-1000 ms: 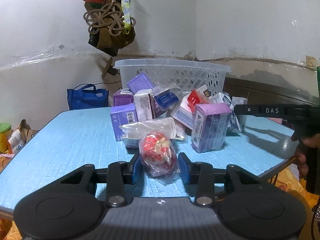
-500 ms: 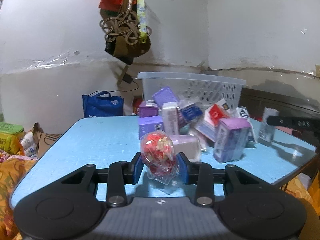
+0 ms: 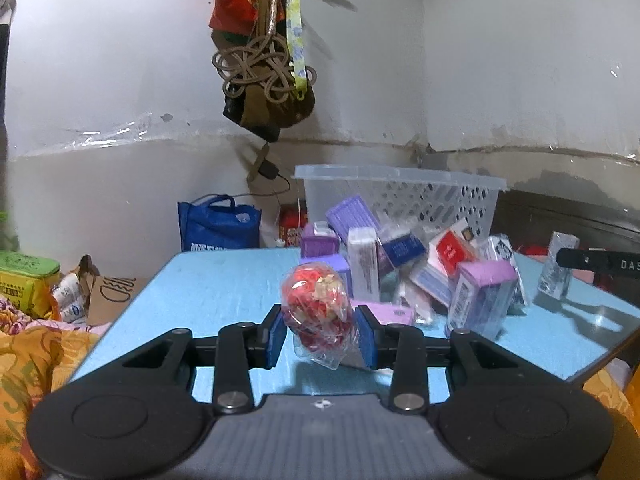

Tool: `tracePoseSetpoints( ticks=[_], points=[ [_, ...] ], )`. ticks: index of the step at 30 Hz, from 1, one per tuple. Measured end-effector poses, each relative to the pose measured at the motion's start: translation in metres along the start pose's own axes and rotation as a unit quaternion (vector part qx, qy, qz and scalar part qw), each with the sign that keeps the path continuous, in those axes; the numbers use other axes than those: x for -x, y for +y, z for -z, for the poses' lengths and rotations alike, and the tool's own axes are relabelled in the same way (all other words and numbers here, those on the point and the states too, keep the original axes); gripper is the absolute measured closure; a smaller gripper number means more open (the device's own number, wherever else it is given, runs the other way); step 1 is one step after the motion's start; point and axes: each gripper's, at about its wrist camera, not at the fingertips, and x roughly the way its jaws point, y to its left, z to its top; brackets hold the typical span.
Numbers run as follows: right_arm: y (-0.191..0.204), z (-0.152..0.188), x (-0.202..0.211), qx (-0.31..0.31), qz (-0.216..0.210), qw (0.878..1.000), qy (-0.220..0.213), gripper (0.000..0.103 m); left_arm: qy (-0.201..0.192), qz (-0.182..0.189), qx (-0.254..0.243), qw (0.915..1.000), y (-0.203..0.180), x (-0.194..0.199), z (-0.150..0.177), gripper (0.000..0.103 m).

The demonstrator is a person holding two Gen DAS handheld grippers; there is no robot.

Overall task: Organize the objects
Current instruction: 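Lift both held items into the white basket and open both tools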

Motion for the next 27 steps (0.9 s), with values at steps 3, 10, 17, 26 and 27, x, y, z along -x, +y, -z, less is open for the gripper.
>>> tracePoseSetpoints(
  ticks=[3,10,17,26,27],
  points=[
    [-0.001,-0.005,0.002,-0.003,-0.005,1.0,-0.004,0.07,-0.005,-0.006,0.006,1.0,0.005,-0.002,-0.008,0.062],
    [0.007,-0.038,-0.003,0.025,-0.005,0.999,-0.04,0.07,-0.035,0.028,0.004,0.999,0.009,-0.02,-0.051,0.062],
    [0.012,-0.107,-0.051,0.025,-0.049,0.996,-0.066,0.07,-0.06,0.081,0.011,0.9948,-0.004,-0.081,-0.145,0.062],
    [0.017,-0.135,-0.115,0.038,-0.056,0.997,-0.031,0.07,0.009,0.087,0.019,0.996,-0.035,-0.174,-0.183,0.061],
    [0.019,-0.133,-0.118,0.042,-0.054,0.997,-0.03,0.07,0.014,0.089,0.019,0.9958,-0.036,-0.178,-0.179,0.061]
  ],
)
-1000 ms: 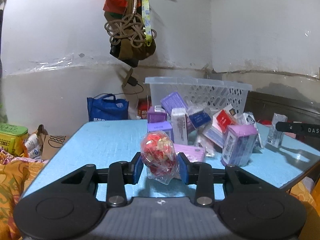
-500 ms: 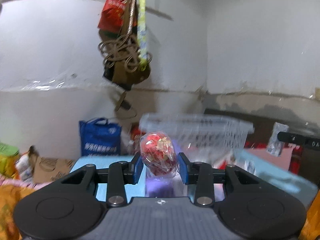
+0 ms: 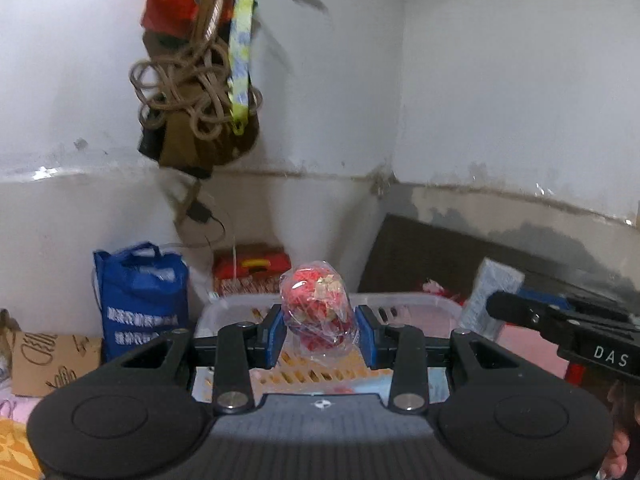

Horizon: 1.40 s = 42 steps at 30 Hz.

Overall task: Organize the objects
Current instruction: 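Lift both held items into the white basket and open both tools, then grasp the pink box with the left tool while the right tool grasps the white-and-blue bagged box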

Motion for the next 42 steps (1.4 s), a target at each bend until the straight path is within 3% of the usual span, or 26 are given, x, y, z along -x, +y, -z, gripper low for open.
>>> tracePoseSetpoints(
  ticks=[2,3,4,5,8,12,16,19,23,34,36,40,42],
  points=[
    [0.0,0.004,-0.004,0.006,0.002,1.0,0.002,0.069,0.006,-0.009,-0.001,0.9999,-0.001,-0.01,0.004,0.056],
    [0.001,0.007,-0.008,0.01,0.002,1.0,0.004,0.068,0.012,-0.011,-0.005,0.9999,-0.001,-0.017,0.006,0.036],
    [0.001,0.009,-0.013,0.015,0.0,1.0,0.013,0.052,0.019,-0.016,-0.009,0.9996,-0.002,-0.024,0.008,0.022],
    [0.001,0.011,-0.018,0.02,-0.002,1.0,0.022,0.029,0.024,-0.028,-0.014,0.9992,-0.001,-0.028,0.01,0.01],
    [0.001,0.02,-0.008,0.027,0.03,0.999,-0.001,0.0,0.004,-0.048,-0.031,0.9983,0.001,-0.012,0.018,0.01],
    [-0.003,0.05,0.045,0.002,0.031,0.999,-0.023,0.0,-0.041,-0.047,-0.038,0.9973,0.005,0.058,0.046,0.01],
    [-0.002,0.104,0.086,-0.031,0.015,0.999,0.015,0.0,-0.029,-0.044,-0.025,0.9983,0.009,0.114,0.101,0.01],
    [0.006,0.131,0.101,-0.042,0.007,0.998,0.036,0.013,-0.013,-0.045,-0.002,0.9989,0.01,0.137,0.138,0.01],
    [0.015,0.141,0.097,-0.037,-0.007,0.997,0.061,0.035,0.008,-0.043,0.017,0.9989,0.016,0.141,0.163,0.01],
    [0.034,0.144,0.081,-0.01,0.0,0.996,0.09,0.036,0.045,-0.038,0.027,0.9979,0.017,0.125,0.189,0.01],
    [0.034,0.144,0.081,-0.013,-0.003,0.996,0.092,0.041,0.044,-0.041,0.025,0.9979,0.013,0.124,0.191,0.01],
    [0.03,0.147,0.08,-0.019,-0.005,0.995,0.102,0.059,0.047,-0.052,0.013,0.9974,0.008,0.12,0.191,0.01],
    [0.029,0.148,0.082,-0.026,-0.008,0.995,0.1,0.059,0.048,-0.053,0.015,0.9973,0.01,0.118,0.19,0.01]
  ],
)
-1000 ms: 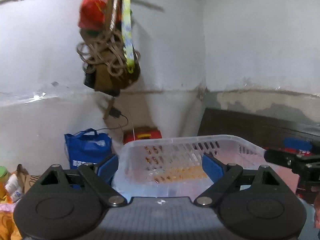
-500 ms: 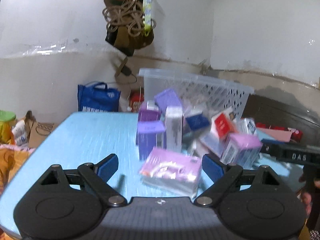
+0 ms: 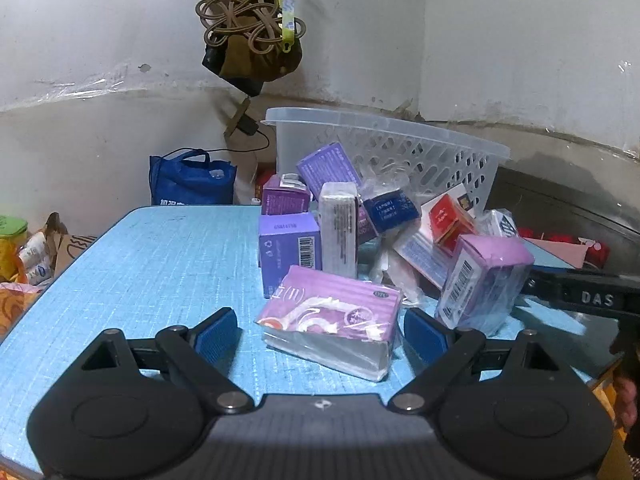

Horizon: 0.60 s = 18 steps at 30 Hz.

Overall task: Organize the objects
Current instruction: 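Grasp the pink box with the left tool while the right tool grasps the white-and-blue bagged box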

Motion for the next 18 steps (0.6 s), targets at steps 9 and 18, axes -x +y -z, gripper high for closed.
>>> tracePoseSetpoints(
  ticks=[9,18],
  points=[
    [-0.009,0.001,0.016,-0.016,0.015,1.0,-0.017,0.059,-0.006,-0.012,-0.006,0.9999,-0.002,-0.004,-0.002,0.029],
    [-0.016,0.007,0.019,-0.021,0.032,0.999,-0.033,0.06,-0.026,-0.028,-0.005,0.9993,-0.002,0.005,-0.001,0.029]
  ],
)
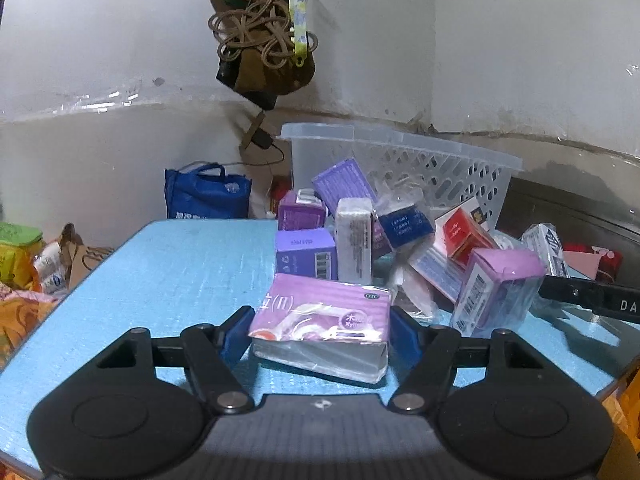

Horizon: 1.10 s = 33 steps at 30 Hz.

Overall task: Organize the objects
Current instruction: 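Grasp the pink box with the left tool while the right tool grasps the white-and-blue bagged box, then lift both held boxes over the white basket and open both tools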

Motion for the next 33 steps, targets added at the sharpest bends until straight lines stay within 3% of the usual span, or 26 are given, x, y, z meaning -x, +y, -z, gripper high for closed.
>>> tracePoseSetpoints(
  ticks=[12,24,33],
  points=[
    [-0.001,-0.003,0.01,-0.003,-0.011,0.999,-0.03,0.06,-0.01,-0.01,0.014,0.9998,0.006,0.008,-0.003,0.029],
    [-0.001,-0.005,0.012,0.005,-0.009,0.999,-0.033,0.06,-0.013,-0.018,0.041,0.9989,0.019,0.012,-0.007,0.029],
    [-0.003,-0.019,0.019,0.011,-0.015,0.998,-0.053,0.06,-0.042,-0.004,0.036,0.9985,0.016,0.024,-0.028,0.029]
  ],
)
